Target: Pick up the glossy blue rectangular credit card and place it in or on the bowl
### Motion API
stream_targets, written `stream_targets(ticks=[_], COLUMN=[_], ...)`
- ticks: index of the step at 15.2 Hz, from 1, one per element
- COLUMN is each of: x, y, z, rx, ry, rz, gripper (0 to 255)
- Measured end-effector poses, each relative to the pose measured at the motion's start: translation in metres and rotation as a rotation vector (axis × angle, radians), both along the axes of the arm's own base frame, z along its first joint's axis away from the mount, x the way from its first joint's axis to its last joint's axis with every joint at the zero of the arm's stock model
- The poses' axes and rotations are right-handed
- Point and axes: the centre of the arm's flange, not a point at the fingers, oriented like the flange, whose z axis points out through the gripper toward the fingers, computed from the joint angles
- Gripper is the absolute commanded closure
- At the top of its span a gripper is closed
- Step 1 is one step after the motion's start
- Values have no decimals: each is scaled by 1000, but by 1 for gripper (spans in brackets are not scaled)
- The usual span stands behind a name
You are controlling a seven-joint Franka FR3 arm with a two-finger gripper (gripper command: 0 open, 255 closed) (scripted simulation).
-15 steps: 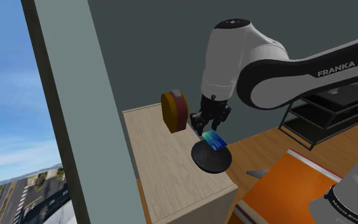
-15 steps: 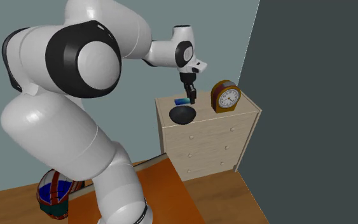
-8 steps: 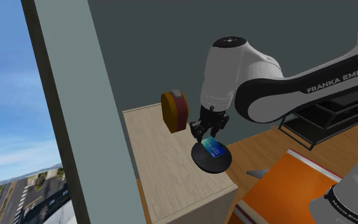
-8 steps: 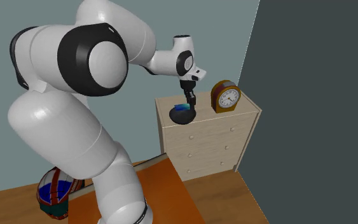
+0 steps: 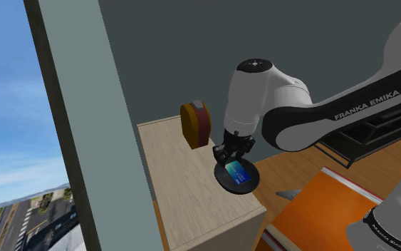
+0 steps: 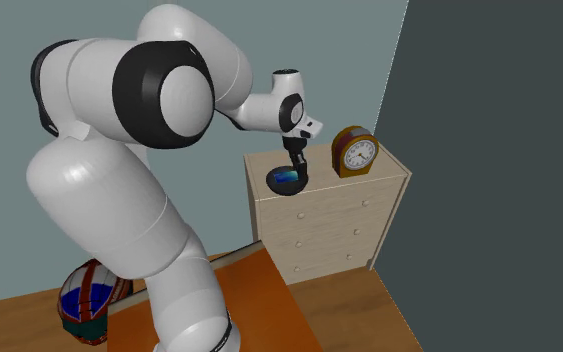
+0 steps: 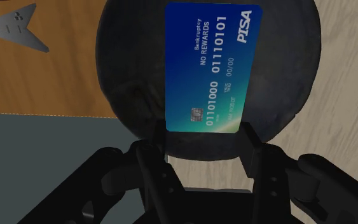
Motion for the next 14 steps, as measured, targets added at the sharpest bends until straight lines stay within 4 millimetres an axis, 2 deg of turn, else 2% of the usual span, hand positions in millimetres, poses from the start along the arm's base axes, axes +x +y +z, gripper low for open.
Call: stream_targets(ticks=[5,6,12,14], x=[0,0,0,0], y=[0,0,0,0], z=[-1,-1,-1,14], rx=[0,0,0,0], ry=[0,0,0,-1], rz=[0,0,0,0], gripper=[255,0,0,0])
